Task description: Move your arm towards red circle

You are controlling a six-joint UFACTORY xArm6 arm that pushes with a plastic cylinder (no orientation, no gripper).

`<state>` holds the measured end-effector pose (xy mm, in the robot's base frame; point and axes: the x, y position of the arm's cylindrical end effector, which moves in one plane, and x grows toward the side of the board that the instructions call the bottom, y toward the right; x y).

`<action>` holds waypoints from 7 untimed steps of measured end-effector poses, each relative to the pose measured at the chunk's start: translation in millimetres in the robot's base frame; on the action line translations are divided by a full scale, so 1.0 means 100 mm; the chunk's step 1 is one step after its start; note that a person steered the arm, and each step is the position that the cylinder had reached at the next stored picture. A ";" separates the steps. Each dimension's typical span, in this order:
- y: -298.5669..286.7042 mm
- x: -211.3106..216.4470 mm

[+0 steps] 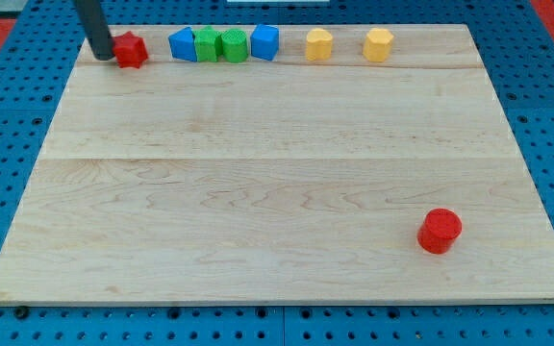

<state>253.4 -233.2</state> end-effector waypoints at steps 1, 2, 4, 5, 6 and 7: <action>0.12 -0.17; 0.11 -0.22; -0.22 0.84; 0.15 1.13; 0.40 1.35; 1.18 1.47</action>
<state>400.1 -115.2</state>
